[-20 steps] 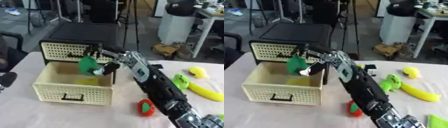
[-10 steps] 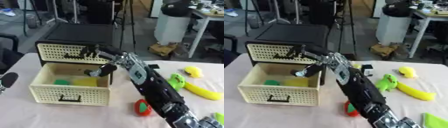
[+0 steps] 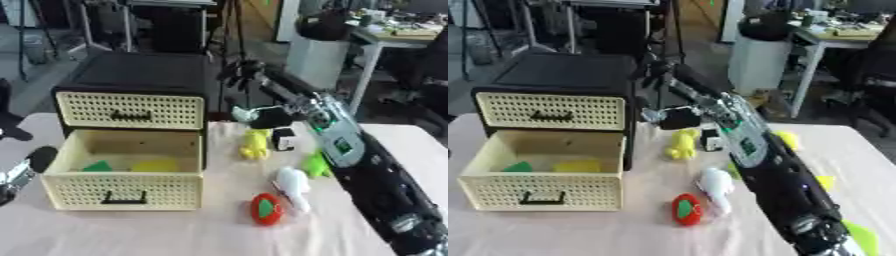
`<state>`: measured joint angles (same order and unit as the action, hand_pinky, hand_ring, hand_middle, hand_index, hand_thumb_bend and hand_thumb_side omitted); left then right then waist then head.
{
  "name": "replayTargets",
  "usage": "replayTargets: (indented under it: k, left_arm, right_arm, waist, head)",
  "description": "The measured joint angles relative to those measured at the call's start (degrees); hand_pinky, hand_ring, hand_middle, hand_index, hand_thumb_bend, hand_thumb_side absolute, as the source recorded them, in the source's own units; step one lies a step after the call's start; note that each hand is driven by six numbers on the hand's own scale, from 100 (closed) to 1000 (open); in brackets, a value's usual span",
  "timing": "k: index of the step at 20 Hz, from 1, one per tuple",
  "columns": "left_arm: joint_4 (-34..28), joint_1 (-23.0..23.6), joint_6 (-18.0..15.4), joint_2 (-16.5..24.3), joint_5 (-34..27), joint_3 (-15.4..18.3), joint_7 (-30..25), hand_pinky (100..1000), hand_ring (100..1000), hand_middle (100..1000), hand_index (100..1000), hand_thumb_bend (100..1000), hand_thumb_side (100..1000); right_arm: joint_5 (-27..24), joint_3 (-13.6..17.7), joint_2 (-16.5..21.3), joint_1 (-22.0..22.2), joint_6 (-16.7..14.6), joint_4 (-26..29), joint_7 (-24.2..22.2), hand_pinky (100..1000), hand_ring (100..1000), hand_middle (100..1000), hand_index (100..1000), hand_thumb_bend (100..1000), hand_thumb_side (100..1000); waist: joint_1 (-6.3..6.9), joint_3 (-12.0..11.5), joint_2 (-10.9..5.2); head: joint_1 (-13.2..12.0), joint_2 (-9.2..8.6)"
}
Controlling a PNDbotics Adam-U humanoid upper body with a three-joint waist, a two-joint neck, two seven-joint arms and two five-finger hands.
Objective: Pick up objects from table and place into drawer.
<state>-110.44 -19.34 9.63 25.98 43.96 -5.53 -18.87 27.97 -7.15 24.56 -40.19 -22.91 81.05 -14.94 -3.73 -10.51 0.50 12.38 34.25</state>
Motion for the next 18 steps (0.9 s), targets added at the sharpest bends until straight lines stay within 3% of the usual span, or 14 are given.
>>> replayTargets:
  k: [6,8,10,11,12,13,15,18]
  left_arm:
    - [1.54,2.35,-3.07,3.28,-0.26,-5.02,-6.33,100,100,100,707,579,1000]
    - [1.97,3.03,-3.79,4.04,-1.89,-6.76,-8.59,100,108,284,693,578,1000]
    - [2.73,3.56,-4.02,4.69,-4.22,-8.39,-11.21,236,348,471,694,585,1000]
    - [3.13,3.71,-3.98,4.96,-5.35,-9.09,-12.68,293,437,534,698,593,1000]
    - [3.62,3.72,-3.84,5.2,-6.4,-9.78,-14.23,293,437,534,698,593,1000]
    - [4.07,3.72,-3.6,5.37,-7.35,-10.33,-15.76,375,560,655,734,602,1000]
    - [5.42,3.68,-2.76,5.38,-9.45,-11.56,-18.82,444,619,739,770,603,1000]
    - [8.47,2.5,-0.97,5.27,-12.02,-13.3,-22.45,516,675,784,806,595,1000]
  right_arm:
    - [-2.51,2.62,3.97,6.93,3.12,4.2,2.01,636,727,796,856,100,509]
    - [-2.92,3.35,4.5,8.28,3.85,4.5,2.56,635,727,796,856,100,512]
    - [-3.15,3.99,4.8,9.24,4.41,4.7,3.05,634,727,795,856,100,513]
    - [-3.23,4.25,4.98,9.55,4.61,4.74,3.25,634,726,795,856,100,513]
    - [-3.33,4.47,5.03,9.76,4.8,4.75,3.45,634,726,795,856,100,513]
    - [-3.39,4.69,5.04,9.99,4.96,4.75,3.64,633,725,795,856,100,513]
    - [-3.45,5.02,5.04,10.05,5.17,4.75,4.0,633,725,795,856,100,514]
    - [-3.62,5.08,5.05,10.19,5.26,4.75,4.28,632,725,795,856,100,515]
  waist:
    - [0.06,1.69,-0.51]
    - [0.15,1.98,-0.51]
    - [0.17,2.25,-0.51]
    - [0.19,2.33,-0.51]
    - [0.24,2.4,-0.51]
    - [0.31,2.44,-0.51]
    - [0.45,2.72,-0.51]
    - [0.4,2.91,-0.5]
  head:
    - [-0.9,0.98]
    - [-1.16,1.29]
    - [-1.26,1.43]
    - [-1.31,1.46]
    - [-1.41,1.48]
    - [-1.5,1.5]
    - [-1.68,1.71]
    - [-1.77,1.89]
